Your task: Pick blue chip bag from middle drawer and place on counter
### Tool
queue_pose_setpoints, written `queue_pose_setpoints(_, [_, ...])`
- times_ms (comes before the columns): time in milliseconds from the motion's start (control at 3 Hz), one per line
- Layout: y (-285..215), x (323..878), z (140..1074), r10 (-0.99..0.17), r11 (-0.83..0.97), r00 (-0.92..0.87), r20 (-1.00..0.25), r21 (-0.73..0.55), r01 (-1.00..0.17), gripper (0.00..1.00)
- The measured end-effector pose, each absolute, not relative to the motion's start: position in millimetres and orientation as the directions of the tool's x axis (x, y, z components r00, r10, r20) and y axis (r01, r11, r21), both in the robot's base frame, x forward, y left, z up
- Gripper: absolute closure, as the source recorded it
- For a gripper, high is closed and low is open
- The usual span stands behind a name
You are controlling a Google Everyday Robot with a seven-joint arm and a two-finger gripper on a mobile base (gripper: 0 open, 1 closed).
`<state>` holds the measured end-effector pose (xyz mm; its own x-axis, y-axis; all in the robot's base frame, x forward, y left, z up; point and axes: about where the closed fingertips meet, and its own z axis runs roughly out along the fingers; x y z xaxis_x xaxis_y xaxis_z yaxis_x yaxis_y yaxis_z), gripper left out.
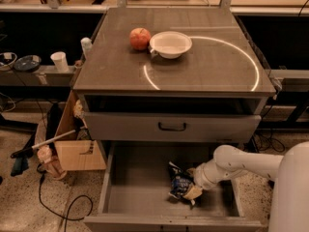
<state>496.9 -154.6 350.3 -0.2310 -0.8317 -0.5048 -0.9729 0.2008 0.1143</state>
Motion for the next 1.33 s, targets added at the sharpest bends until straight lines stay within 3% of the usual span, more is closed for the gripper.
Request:
queue_pose_setpoints(333, [-154.5, 497.0, 353.6, -0.832, 0.201, -0.231, -0.505, 0.114, -0.973, 1.00])
queue_pose_setpoints(1333, [-169.3, 478.5, 420.4, -0.808, 0.167, -0.170, -0.564, 0.059, -0.984, 1.00])
